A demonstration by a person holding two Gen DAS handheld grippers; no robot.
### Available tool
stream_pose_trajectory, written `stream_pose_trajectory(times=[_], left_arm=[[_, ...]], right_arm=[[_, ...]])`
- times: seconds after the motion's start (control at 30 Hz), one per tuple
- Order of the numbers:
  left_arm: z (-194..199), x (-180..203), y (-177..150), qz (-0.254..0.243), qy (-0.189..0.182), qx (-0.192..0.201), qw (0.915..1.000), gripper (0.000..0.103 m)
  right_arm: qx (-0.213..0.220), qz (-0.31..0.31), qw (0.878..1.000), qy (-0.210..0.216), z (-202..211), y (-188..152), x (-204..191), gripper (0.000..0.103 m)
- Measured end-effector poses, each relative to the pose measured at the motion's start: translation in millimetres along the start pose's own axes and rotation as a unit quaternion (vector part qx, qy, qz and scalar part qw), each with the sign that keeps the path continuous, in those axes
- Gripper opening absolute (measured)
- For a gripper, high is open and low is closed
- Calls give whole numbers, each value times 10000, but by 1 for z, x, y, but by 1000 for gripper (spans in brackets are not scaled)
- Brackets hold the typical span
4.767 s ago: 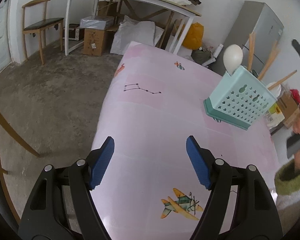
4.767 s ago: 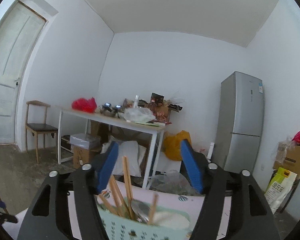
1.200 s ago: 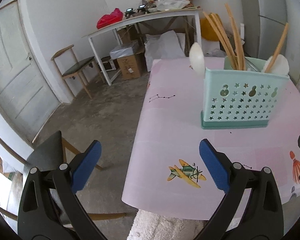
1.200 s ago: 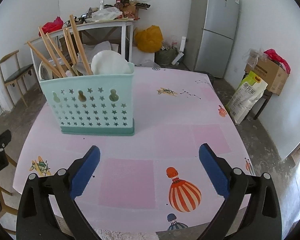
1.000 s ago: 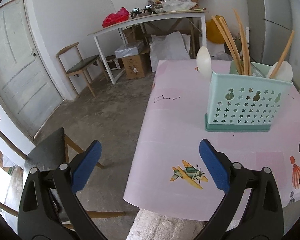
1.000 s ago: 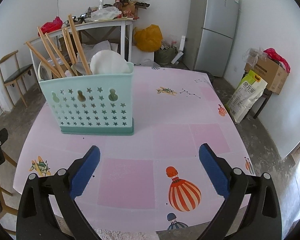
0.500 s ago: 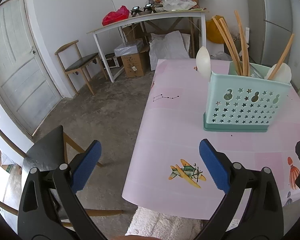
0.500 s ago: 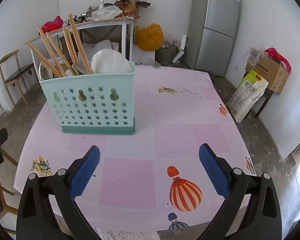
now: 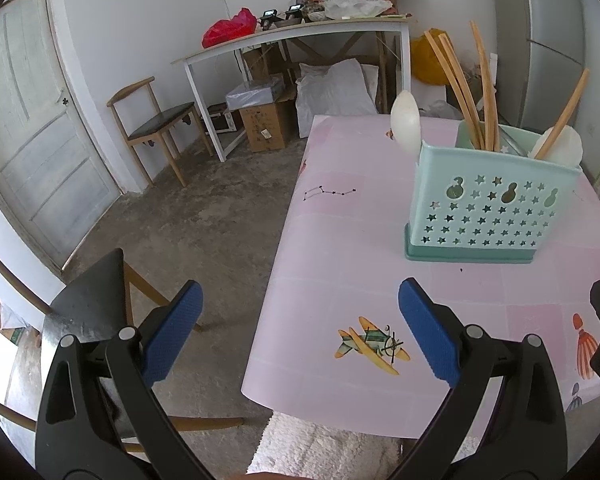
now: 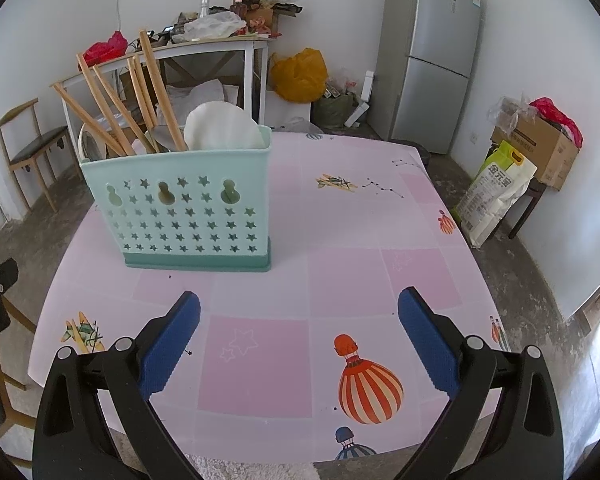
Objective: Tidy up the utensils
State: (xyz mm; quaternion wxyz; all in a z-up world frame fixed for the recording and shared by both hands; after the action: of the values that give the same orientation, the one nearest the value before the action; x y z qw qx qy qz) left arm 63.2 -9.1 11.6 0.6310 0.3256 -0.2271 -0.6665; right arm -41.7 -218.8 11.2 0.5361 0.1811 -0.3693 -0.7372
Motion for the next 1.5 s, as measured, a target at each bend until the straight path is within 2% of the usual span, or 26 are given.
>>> stream_pose_trajectory(times=[1.5], left_arm=[[-6, -1, -4, 40, -134, -100, 9999, 94]], right_arm=[[7, -1, 10000, -51, 3, 1, 0, 96]])
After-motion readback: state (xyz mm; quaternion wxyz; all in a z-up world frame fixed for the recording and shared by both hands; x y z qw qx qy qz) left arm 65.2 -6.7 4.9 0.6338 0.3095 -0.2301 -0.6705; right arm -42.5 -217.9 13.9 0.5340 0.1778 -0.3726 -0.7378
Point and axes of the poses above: each gripper's, at about its wrist camera, not at the fingertips, and z roughly against the way its jaws point, x to its right, y to its top, the point moved 1 cm from there along -z, roughly the way its jaws point, and after that the axes turned 2 degrees about z, right-handed, at the moved point
